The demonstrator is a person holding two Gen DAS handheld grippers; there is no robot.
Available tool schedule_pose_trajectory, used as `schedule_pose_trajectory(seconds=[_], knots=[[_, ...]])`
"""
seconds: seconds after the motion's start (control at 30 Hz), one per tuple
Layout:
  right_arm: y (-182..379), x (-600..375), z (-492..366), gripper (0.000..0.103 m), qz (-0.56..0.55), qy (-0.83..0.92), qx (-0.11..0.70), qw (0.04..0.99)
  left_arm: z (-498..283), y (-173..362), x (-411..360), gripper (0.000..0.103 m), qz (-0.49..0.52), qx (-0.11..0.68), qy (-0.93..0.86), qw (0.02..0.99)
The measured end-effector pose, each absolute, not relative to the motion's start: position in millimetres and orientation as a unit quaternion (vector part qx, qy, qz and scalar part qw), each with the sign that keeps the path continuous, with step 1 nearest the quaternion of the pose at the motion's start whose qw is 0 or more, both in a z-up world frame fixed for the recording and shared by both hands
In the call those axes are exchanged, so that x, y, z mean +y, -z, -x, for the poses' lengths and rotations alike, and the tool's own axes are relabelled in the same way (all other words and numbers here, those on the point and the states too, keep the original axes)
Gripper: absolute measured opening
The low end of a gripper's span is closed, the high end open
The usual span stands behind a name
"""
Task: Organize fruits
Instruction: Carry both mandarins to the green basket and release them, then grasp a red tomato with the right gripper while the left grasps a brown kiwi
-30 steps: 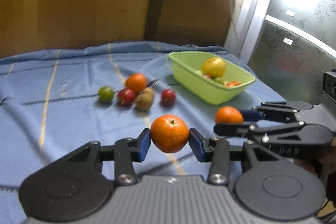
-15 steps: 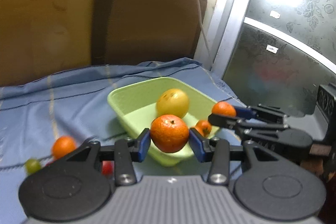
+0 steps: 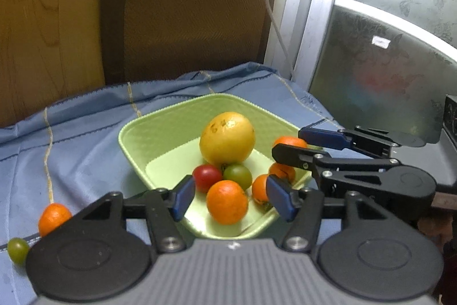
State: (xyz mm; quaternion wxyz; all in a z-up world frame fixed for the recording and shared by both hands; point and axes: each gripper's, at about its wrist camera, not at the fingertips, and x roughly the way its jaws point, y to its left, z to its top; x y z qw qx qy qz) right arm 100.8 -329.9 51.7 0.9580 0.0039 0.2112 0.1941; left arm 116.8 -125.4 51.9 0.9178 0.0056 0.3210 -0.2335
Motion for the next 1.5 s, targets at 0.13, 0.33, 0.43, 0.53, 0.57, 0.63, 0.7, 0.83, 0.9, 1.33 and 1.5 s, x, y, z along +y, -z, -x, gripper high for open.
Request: schedule_pose_trajectory(seconds=[0.13, 0.33, 0.43, 0.53, 0.57, 0.63, 0.7, 0.83, 0.9, 1.33, 1.5], knots=[[-57, -334, -93, 0.050, -0.021, -0.183, 0.196, 0.963, -94, -65, -101, 0.056, 0.008, 0.294, 0.225, 0.929], [-73, -335, -61, 0.049, -0.044, -0.199, 0.164, 0.965, -64, -75, -22, 0.056, 0.048, 0.285, 0.162, 0.943], [-78, -325, -44, 0.049, -0.035, -0.222, 0.153, 0.962, -52, -74, 11, 0.056, 0.061, 0.286, 0.127, 0.948], [-78, -309, -29, 0.049, -0.029, -0.256, 0.161, 0.953, -42, -69, 37, 0.056, 0.066, 0.286, 0.100, 0.951], [-76, -302, -27, 0.049, -0.025, -0.267, 0.168, 0.949, -40, -66, 43, 0.056, 0.069, 0.288, 0.095, 0.950], [-72, -283, -24, 0.048, -0.013, -0.288, 0.183, 0.940, -40, -60, 50, 0.056, 0.074, 0.294, 0.090, 0.949], [-68, -265, -23, 0.047, 0.002, -0.308, 0.195, 0.931, -41, -54, 52, 0.056, 0.077, 0.300, 0.093, 0.946], [-60, -224, -29, 0.043, 0.059, -0.331, 0.209, 0.918, -46, -42, 45, 0.052, 0.075, 0.312, 0.119, 0.939], [-56, -204, -33, 0.043, 0.103, -0.332, 0.208, 0.914, -50, -36, 37, 0.051, 0.067, 0.318, 0.133, 0.936], [-34, -153, -65, 0.039, 0.262, -0.319, 0.196, 0.889, -60, -28, 1, 0.045, -0.050, 0.297, 0.162, 0.940], [-35, -156, -60, 0.029, 0.268, -0.320, 0.189, 0.889, -68, -26, -7, 0.045, -0.082, 0.297, 0.164, 0.937]])
